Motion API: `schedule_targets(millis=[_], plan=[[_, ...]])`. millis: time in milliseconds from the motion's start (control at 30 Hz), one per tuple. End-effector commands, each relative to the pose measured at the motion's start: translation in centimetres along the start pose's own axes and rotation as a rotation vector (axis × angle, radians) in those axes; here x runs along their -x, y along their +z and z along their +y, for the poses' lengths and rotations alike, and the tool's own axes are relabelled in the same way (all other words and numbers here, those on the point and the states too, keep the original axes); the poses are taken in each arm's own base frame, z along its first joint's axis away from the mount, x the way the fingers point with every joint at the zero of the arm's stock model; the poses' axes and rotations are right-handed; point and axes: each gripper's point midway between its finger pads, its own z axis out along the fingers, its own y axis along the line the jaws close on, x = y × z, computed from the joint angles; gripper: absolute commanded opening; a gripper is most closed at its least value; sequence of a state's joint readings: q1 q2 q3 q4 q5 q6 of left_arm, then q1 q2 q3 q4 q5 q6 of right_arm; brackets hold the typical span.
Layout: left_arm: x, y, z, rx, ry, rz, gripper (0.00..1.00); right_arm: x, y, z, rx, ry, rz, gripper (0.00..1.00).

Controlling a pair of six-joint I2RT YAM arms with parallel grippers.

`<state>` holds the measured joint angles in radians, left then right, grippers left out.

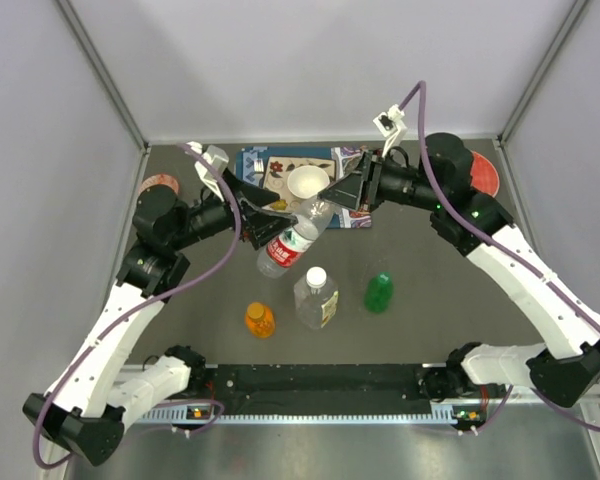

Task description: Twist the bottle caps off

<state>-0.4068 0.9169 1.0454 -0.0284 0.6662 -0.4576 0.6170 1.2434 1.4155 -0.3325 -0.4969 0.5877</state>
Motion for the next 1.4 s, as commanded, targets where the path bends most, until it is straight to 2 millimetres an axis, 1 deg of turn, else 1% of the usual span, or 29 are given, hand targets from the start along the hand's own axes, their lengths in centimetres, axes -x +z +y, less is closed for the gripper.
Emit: schedule_targets(millis=[0,67,167,200,367,433,733,833,867,1033,1067,1100,1233,1300,1367], plan=[[1.6,-0.9,-5.2,-0.253,0.152,0.005,0.99,2.8,-2.0,4.8,0.154,-0.057,-0.058,0.0],[1.4,-1.0,-5.8,-0.289,0.188,0.017,0.99,3.2,-2.4,5.7,0.177,-0.061,-0.061,0.0],[0.8,-0.9,-6.0,-0.316,0.191,0.042,0.99,3.6,-2.9,6.6,0.199,-0.076,-0.063,0.0],[0.5,-0.7,-5.7,-0.315,0.183,0.052,0.99,3.7,-3.0,6.8,0.204,-0.08,-0.065,0.0],[-0.5,-0.2,-5.4,-0.343,0.155,0.088,0.99,4.0,-3.7,7.6,0.219,-0.103,-0.076,0.0],[-1.0,-0.1,-5.6,-0.363,0.146,0.105,0.99,4.2,-3.9,7.7,0.22,-0.109,-0.08,0.0],[-3.0,0.5,-5.2,-0.379,0.119,0.162,0.99,4.6,-4.4,9.1,0.269,-0.114,-0.081,0.0],[-4.1,0.5,-5.2,-0.389,0.102,0.197,0.96,4.6,-4.4,9.3,0.283,-0.11,-0.078,0.0],[-4.4,0.5,-5.3,-0.394,0.097,0.206,0.93,4.5,-4.4,9.5,0.291,-0.112,-0.074,0.0],[-5.8,0.7,-5.3,-0.41,0.083,0.241,0.87,4.1,-4.1,9.3,0.297,-0.099,-0.052,0.0],[-5.9,0.8,-5.4,-0.414,0.083,0.245,0.85,4.1,-4.1,9.2,0.297,-0.099,-0.052,0.0],[-6.1,0.8,-5.4,-0.418,0.08,0.251,0.81,3.9,-4.1,9.2,0.296,-0.095,-0.047,0.0],[-6.8,1.0,-5.4,-0.426,0.083,0.267,0.74,3.7,-4.0,8.9,0.29,-0.09,-0.044,0.0],[-6.8,1.0,-5.5,-0.43,0.088,0.266,0.69,3.6,-3.9,8.7,0.282,-0.089,-0.044,0.0],[-6.9,0.9,-5.5,-0.427,0.09,0.268,0.66,3.6,-3.9,8.4,0.266,-0.089,-0.051,0.0]])
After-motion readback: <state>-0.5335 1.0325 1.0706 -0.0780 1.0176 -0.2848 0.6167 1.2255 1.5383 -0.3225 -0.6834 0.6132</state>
